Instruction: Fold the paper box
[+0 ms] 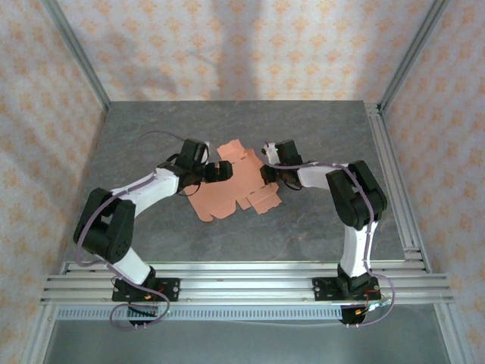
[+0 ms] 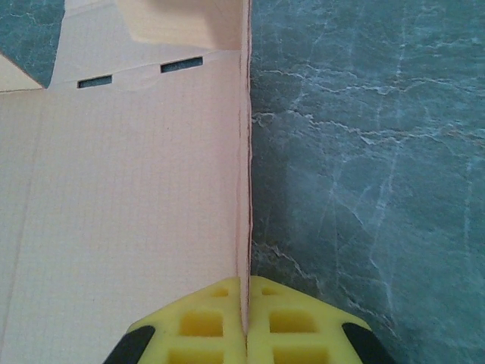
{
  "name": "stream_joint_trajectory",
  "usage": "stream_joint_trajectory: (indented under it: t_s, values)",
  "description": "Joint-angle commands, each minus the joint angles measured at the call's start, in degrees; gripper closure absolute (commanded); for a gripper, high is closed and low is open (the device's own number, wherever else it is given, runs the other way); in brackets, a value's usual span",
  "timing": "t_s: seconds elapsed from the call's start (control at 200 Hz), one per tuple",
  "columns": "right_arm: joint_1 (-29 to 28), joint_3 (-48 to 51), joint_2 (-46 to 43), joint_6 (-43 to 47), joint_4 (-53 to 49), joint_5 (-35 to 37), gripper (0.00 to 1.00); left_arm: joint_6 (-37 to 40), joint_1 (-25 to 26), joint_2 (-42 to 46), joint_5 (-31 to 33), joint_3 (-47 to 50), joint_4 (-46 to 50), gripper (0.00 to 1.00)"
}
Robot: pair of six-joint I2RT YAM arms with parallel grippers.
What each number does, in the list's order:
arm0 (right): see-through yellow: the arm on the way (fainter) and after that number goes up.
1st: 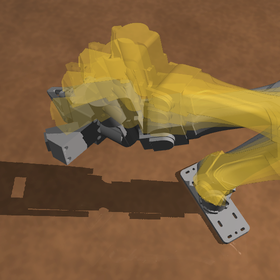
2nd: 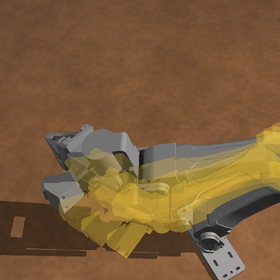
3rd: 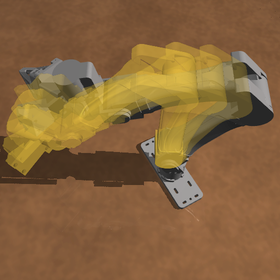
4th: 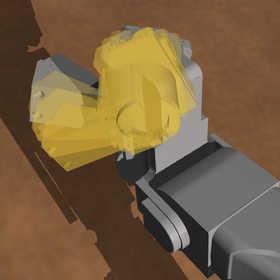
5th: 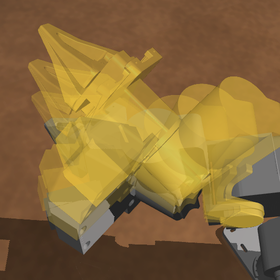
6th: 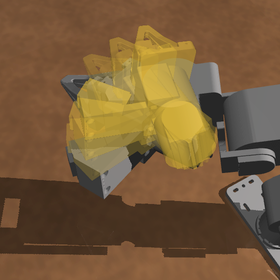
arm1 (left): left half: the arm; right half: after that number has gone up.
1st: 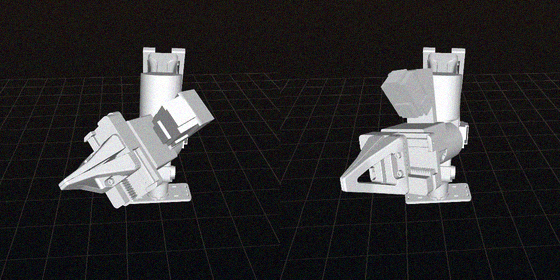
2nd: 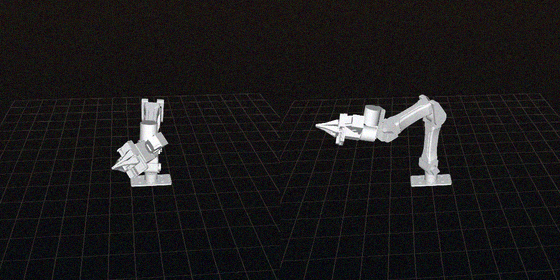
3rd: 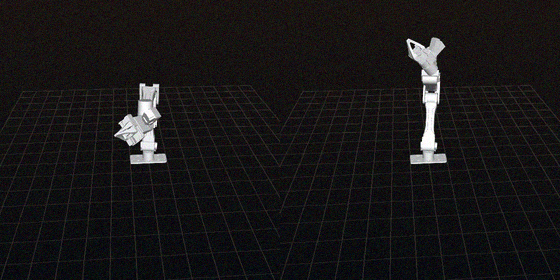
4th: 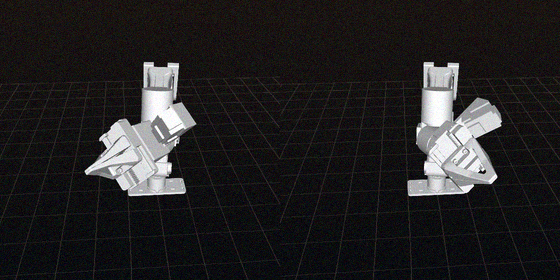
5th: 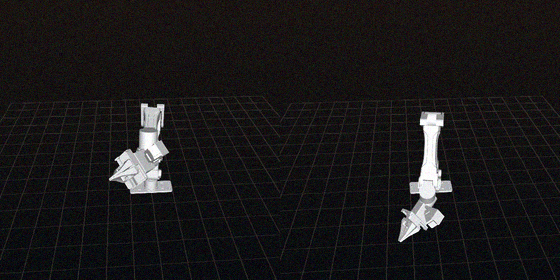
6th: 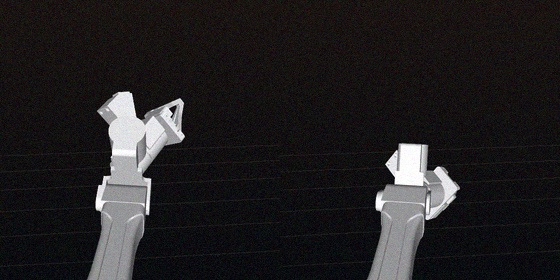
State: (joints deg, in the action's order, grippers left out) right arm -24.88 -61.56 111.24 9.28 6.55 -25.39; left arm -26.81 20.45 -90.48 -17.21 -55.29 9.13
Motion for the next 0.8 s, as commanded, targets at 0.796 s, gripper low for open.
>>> stream_joint_trajectory:
  t_s: [0.796]
  values:
    - [-12.5, 3.0, -11.7, 37.8, 8.8, 41.1, 1.00, -3.4, -8.1, 13.5, 10.6, 8.5, -14.0, 0.01]
